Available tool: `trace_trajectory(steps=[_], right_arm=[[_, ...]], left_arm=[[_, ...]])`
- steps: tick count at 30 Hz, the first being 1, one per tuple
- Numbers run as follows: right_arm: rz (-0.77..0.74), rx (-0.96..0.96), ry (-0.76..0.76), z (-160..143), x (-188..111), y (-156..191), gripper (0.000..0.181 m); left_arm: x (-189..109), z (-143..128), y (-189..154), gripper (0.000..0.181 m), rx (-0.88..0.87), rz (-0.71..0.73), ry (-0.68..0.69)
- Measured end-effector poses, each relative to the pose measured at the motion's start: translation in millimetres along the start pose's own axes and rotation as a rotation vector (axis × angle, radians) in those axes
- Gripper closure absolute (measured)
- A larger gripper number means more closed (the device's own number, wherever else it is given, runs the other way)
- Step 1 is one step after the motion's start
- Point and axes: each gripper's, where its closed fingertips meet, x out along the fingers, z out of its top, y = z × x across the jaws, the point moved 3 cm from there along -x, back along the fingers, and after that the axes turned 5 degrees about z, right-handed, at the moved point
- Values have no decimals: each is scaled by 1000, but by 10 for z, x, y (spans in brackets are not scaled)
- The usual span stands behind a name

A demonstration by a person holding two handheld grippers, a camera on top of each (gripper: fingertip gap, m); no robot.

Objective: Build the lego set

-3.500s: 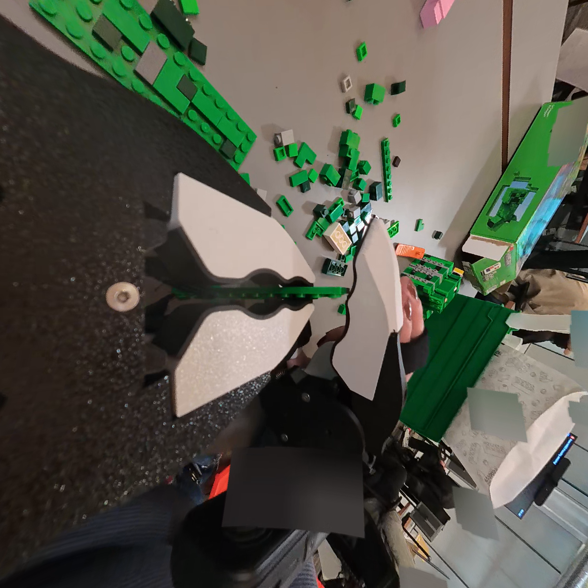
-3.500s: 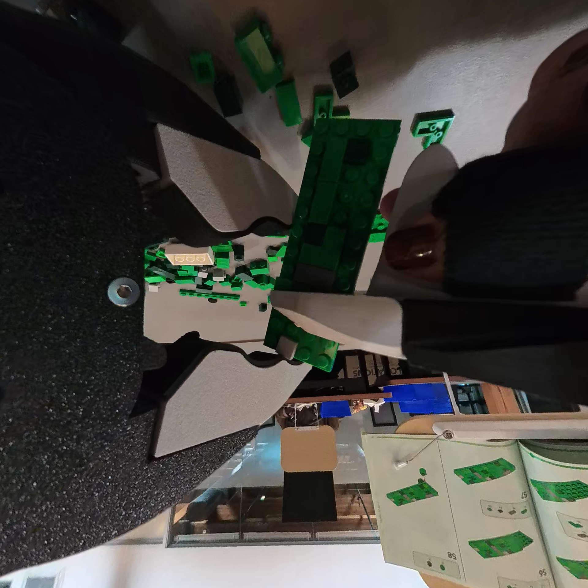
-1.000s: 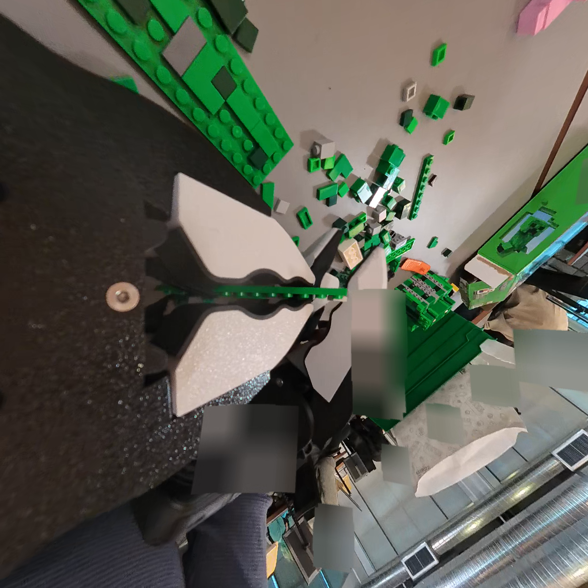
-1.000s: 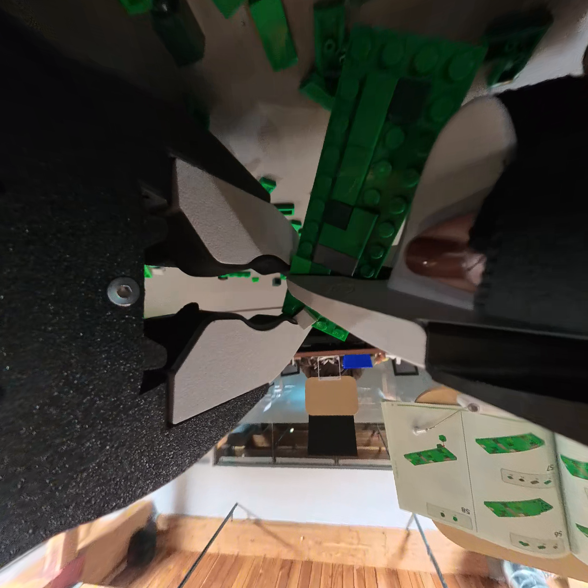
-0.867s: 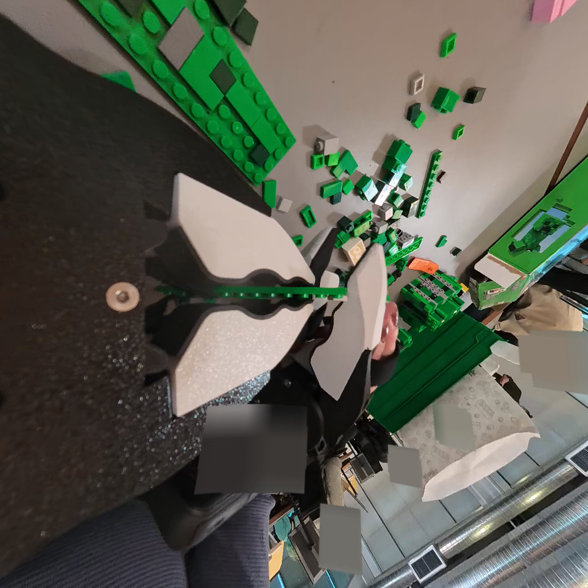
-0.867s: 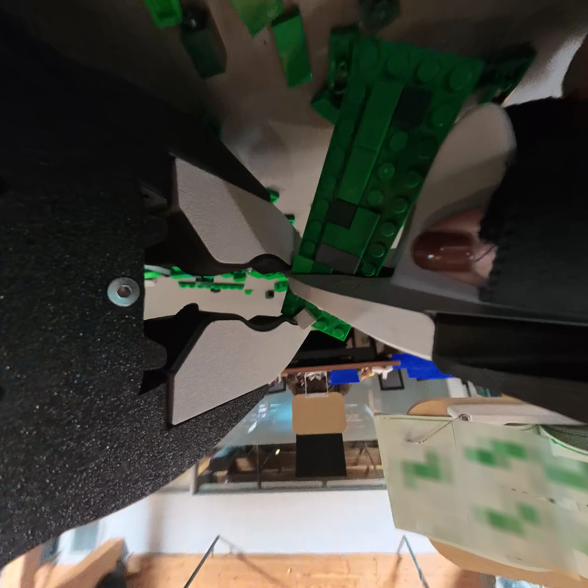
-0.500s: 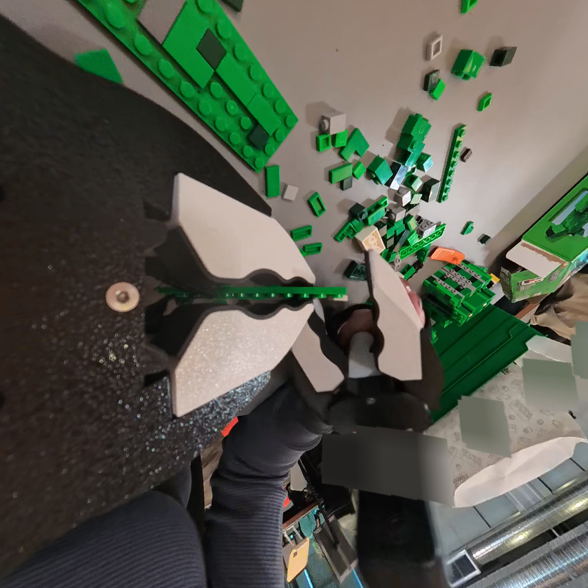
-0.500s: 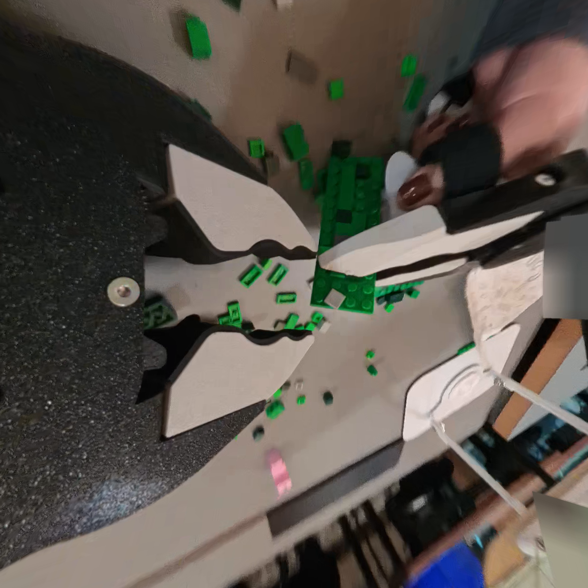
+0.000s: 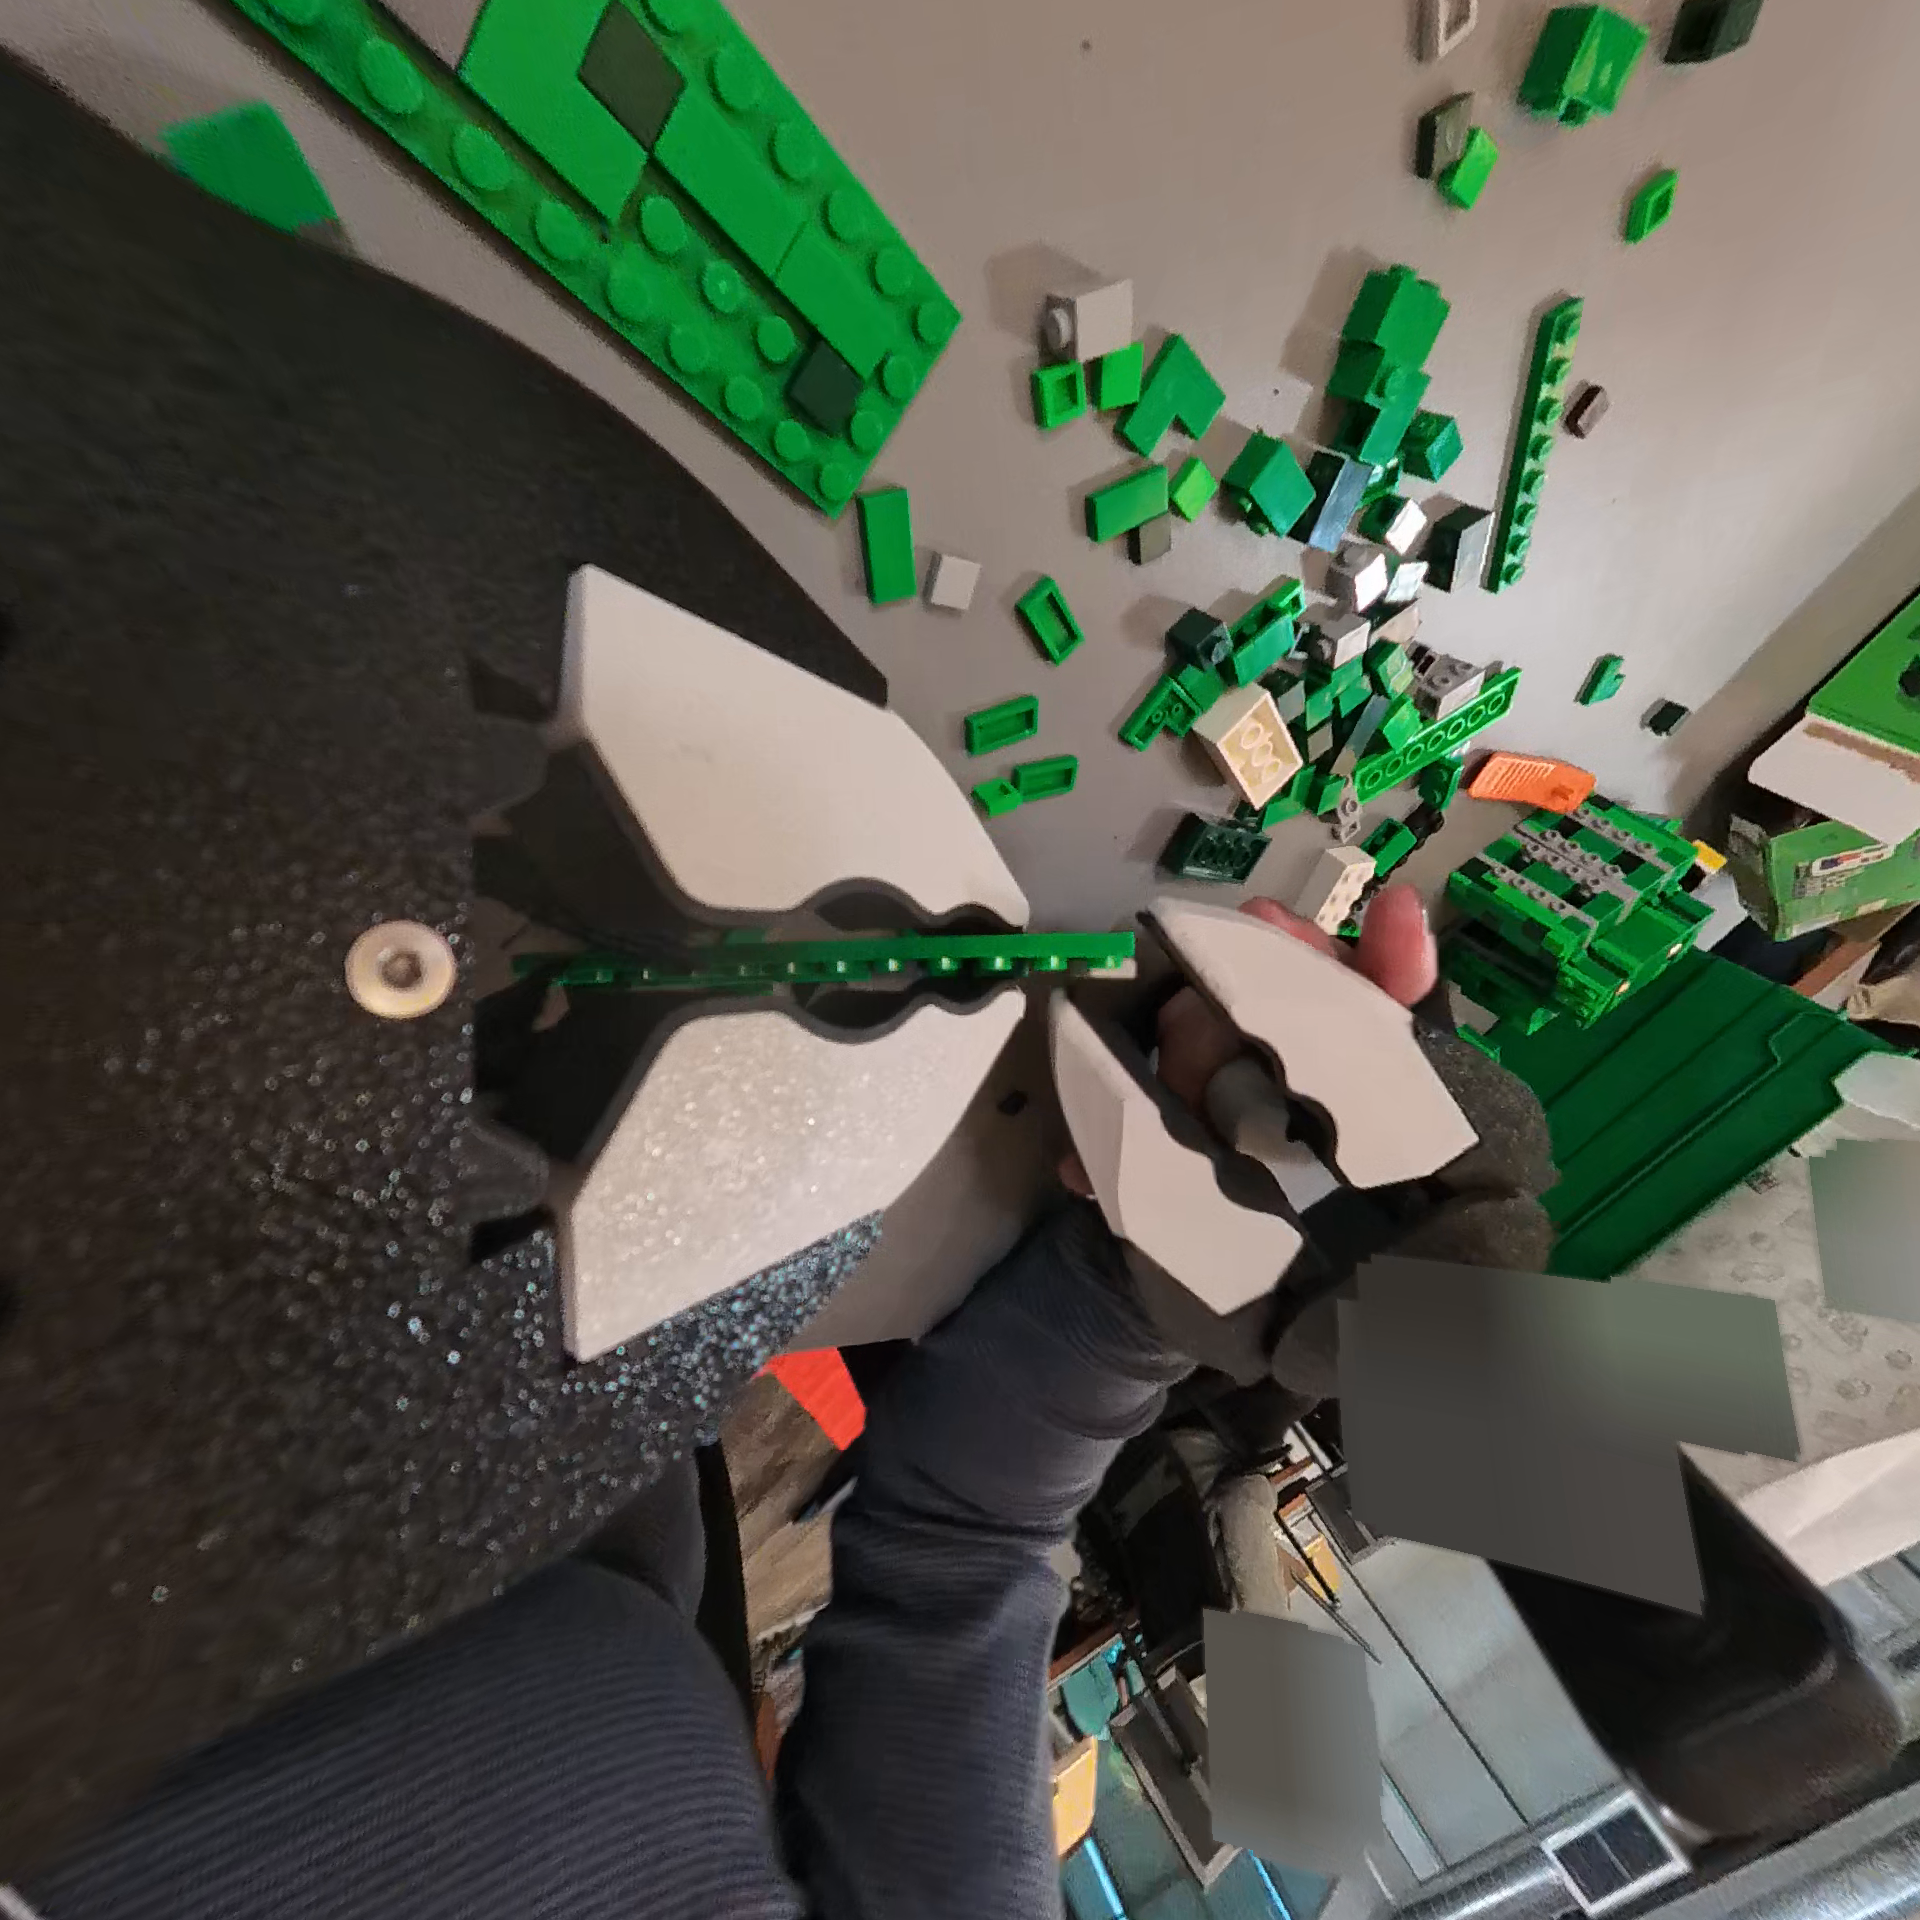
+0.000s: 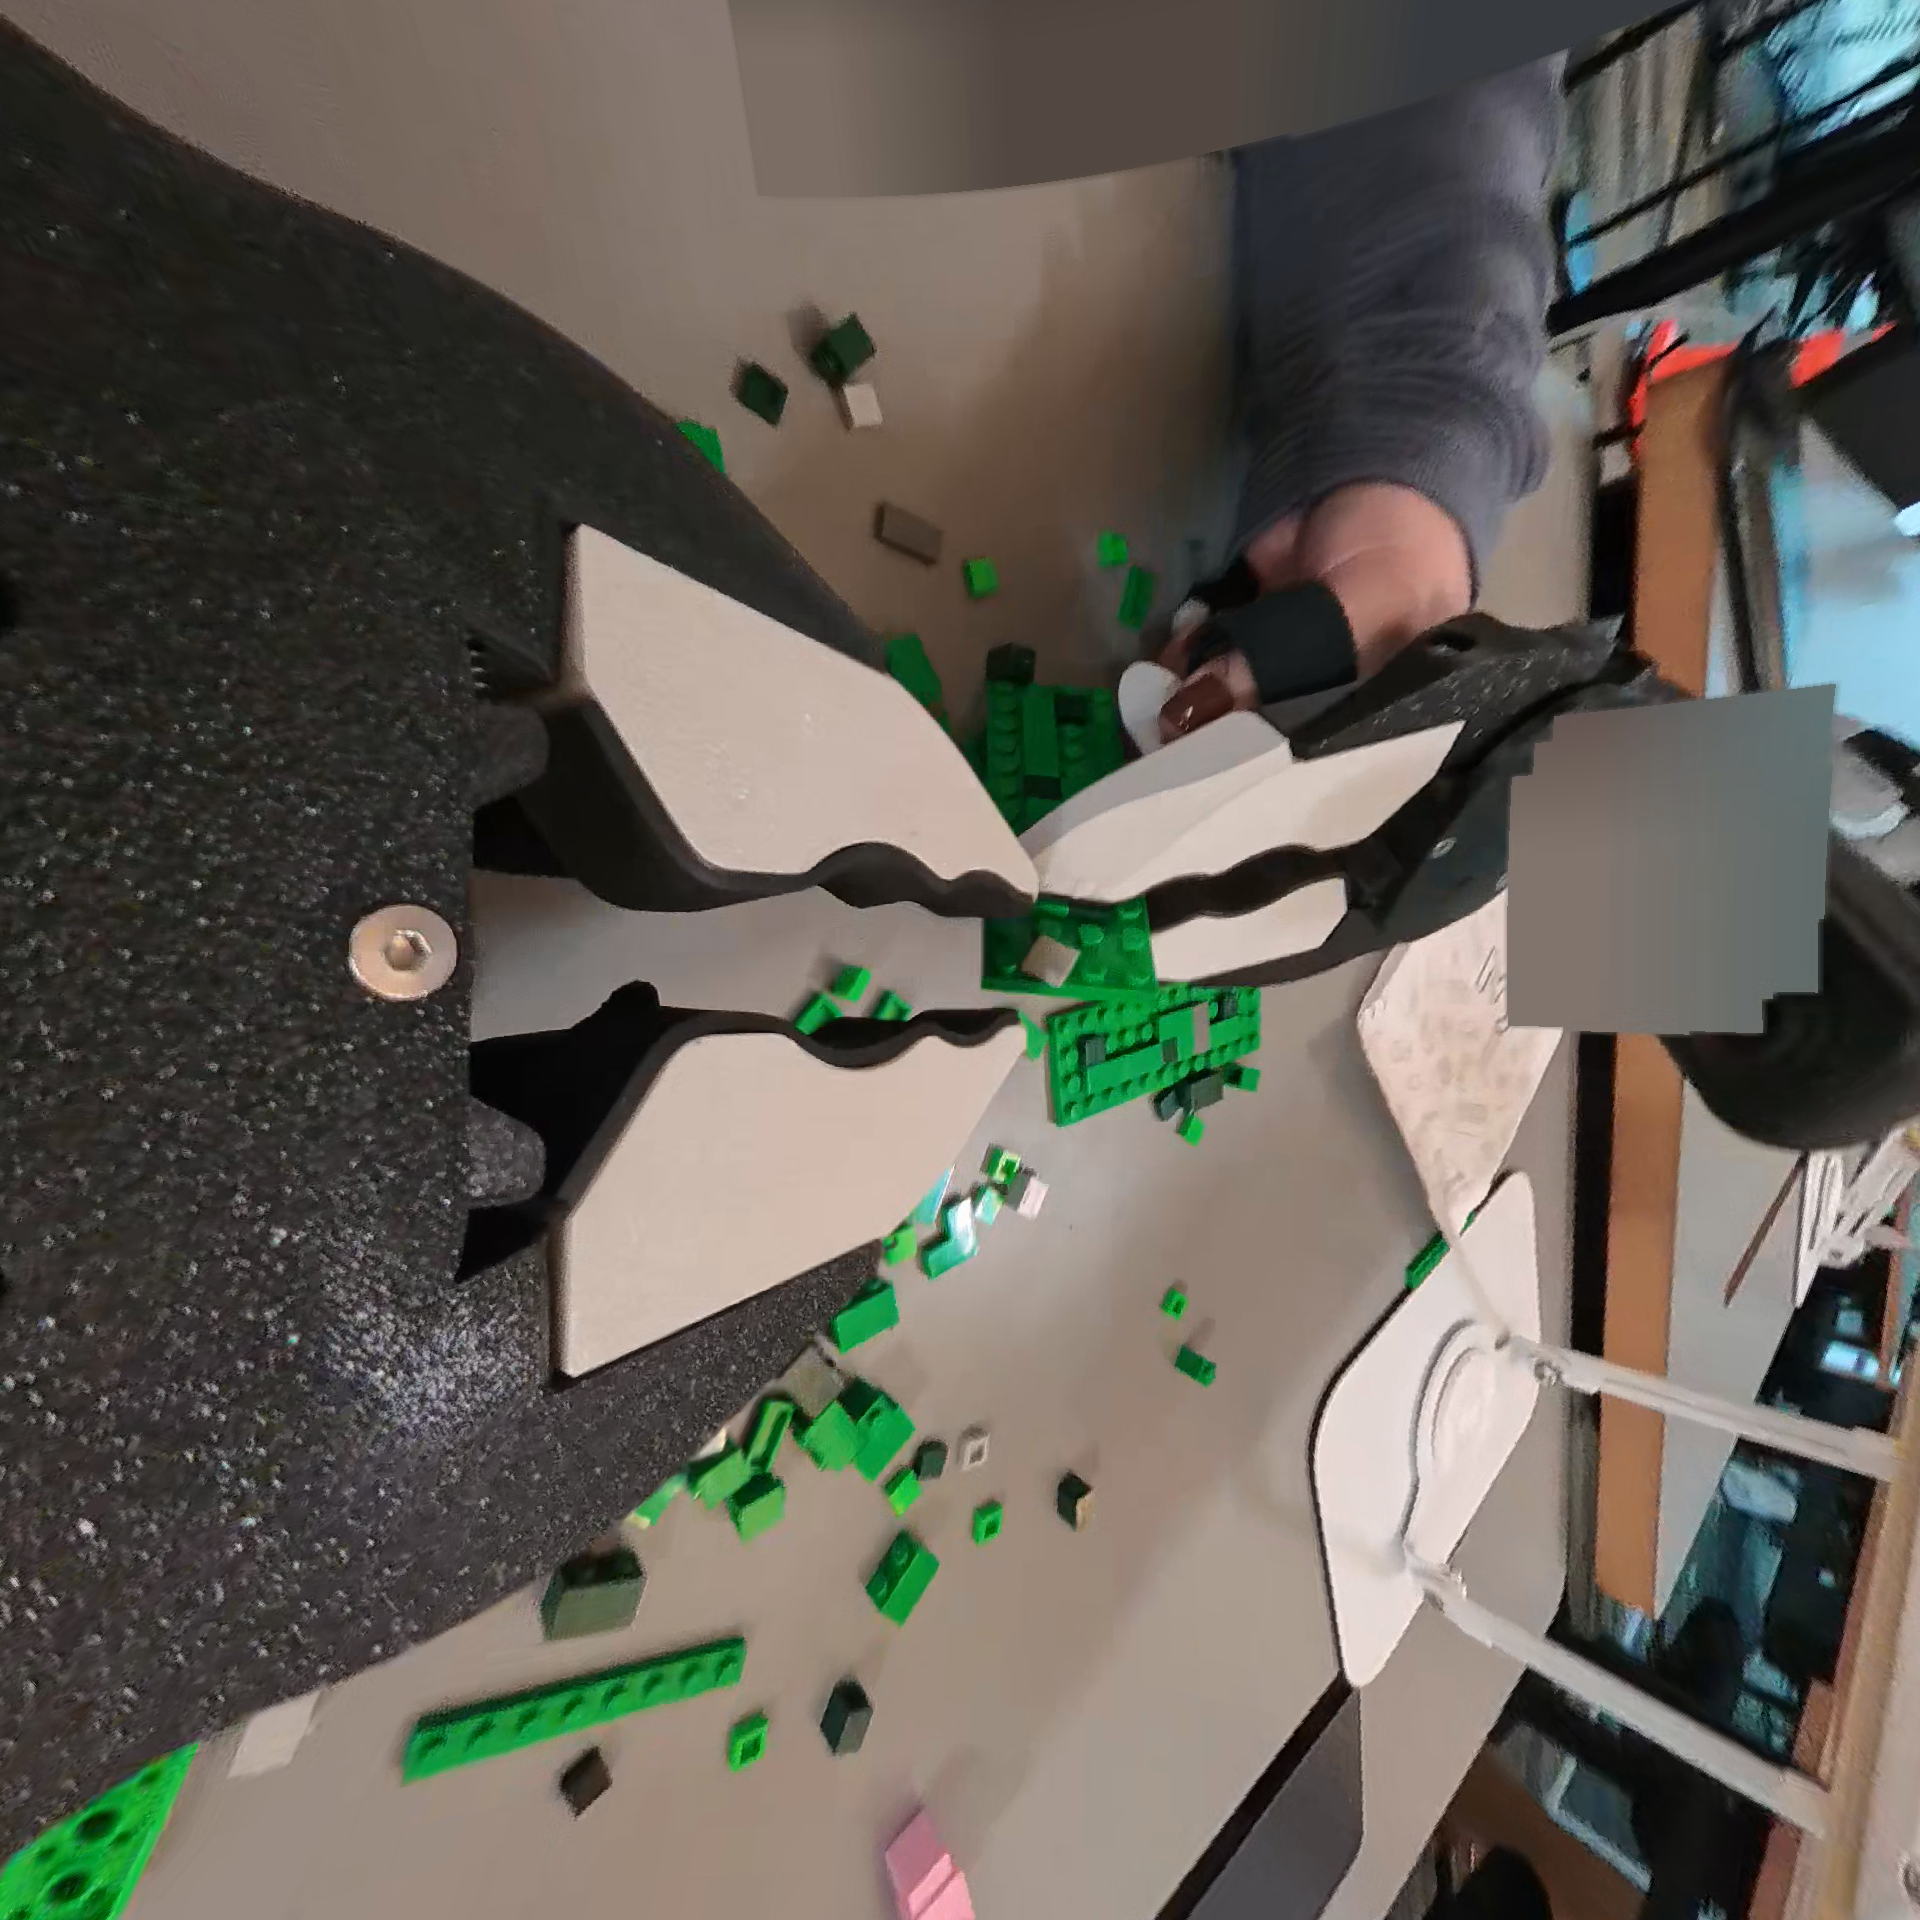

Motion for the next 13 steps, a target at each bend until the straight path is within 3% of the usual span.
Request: trace_trajectory(steps=[6, 13], right_arm=[[47, 15, -38, 25, -24, 50, 170], [0, 26, -8, -3, 2, 8, 171]], left_arm=[[39, -41, -18, 175, 33, -4, 53], [52, -52, -9, 175, 38, 12, 66]])
